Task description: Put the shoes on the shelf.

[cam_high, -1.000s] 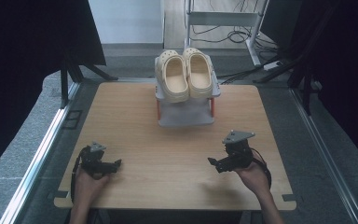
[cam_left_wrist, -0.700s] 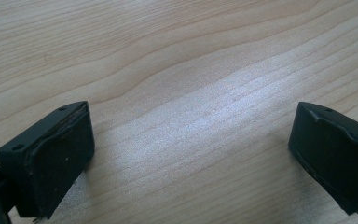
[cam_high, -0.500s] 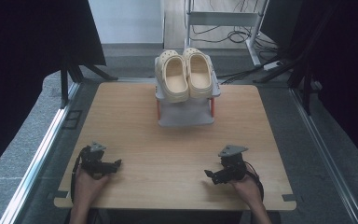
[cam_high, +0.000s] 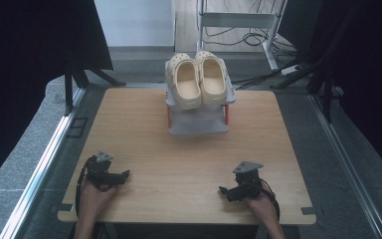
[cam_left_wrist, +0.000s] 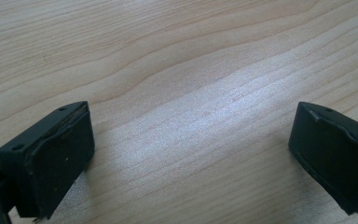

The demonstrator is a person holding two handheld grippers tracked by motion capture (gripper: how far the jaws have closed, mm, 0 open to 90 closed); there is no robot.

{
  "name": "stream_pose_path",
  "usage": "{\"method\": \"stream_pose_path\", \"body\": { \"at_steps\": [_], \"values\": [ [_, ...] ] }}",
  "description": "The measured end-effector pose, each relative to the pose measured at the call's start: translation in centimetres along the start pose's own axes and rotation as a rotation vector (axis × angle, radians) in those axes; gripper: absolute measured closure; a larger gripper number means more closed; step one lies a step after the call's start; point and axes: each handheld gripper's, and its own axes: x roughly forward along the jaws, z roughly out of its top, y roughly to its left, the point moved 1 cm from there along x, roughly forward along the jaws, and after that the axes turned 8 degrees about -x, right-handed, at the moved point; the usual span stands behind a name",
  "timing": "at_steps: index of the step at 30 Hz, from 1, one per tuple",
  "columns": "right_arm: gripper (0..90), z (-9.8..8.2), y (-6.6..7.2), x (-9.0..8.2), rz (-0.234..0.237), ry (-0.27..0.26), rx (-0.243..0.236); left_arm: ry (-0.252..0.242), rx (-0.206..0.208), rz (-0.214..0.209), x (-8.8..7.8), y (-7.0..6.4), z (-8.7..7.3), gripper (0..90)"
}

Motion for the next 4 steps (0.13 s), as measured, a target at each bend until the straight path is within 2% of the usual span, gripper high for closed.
{"method": "stream_pose_path", "body": {
  "at_steps": [4],
  "values": [
    [0.0,-0.06,0.05,0.01,-0.001,0.001,-0.002,0.000,0.000,0.001,0.00,0.00,-0.01,0.2]
  ]
}}
